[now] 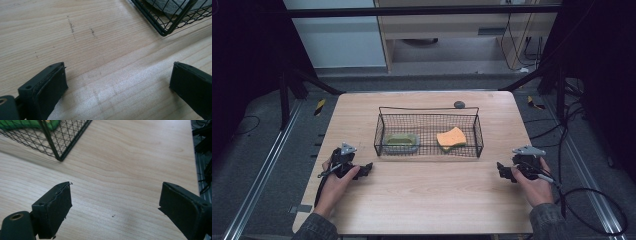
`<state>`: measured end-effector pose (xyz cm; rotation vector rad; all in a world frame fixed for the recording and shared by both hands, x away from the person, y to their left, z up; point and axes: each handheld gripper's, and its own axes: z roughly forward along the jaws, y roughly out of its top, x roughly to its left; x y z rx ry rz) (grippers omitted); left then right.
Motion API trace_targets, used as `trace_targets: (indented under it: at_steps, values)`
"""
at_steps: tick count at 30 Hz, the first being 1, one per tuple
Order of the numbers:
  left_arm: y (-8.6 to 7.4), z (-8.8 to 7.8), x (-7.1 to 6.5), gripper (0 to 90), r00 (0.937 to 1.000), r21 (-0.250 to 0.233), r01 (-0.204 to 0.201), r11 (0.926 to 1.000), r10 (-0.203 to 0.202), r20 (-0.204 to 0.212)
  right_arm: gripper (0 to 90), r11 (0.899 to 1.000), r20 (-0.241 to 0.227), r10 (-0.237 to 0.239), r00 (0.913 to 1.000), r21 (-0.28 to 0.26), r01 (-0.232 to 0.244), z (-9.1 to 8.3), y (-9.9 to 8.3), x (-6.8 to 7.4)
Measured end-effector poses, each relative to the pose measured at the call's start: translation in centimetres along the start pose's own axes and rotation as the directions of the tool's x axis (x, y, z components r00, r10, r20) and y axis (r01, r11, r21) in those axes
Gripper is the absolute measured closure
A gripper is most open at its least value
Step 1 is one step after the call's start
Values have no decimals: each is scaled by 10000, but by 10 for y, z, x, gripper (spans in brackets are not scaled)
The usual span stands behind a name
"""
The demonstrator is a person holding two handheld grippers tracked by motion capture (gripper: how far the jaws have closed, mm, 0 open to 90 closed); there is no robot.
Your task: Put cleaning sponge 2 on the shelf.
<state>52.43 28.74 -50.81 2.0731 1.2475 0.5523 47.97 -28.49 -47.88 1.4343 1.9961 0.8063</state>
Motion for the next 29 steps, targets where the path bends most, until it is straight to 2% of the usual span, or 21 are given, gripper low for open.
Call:
trace_targets:
  at_steps: [4,5,8,14,17,21,22,24,29]
  values:
    - [0,0,0,0,10000,1,-1,10000,1,1,108,9997,61,255,9997,11,-255,10,-4,-4]
    - [0,0,0,0,10000,4,-4,10000,4,2,108,9980,31,621,9981,-108,-621,17,-6,-7]
    - [0,0,0,0,10000,1,0,10000,0,1,104,9949,-78,988,9951,-209,-990,24,-8,-10]
    - [0,0,0,0,10000,3,-3,10000,3,3,88,9906,-18,1329,9911,-338,-1329,36,-9,-10]
    - [0,0,0,0,10000,1,-3,10000,3,4,78,9940,0,1090,9940,-67,-1090,41,-8,-7]
    - [0,0,0,0,10000,2,-3,10000,3,5,58,9949,-37,1008,9949,86,-1008,43,-7,-5]
    - [0,0,0,0,10000,4,-7,10000,7,2,53,9964,-297,847,9960,82,-845,43,-7,-3]
    - [0,0,0,0,10000,5,-11,10000,11,5,40,9972,-460,745,9962,124,-740,43,-7,0]
    - [1,1,0,0,10000,4,-19,10000,19,11,22,9979,-641,624,9960,206,-612,43,-7,2]
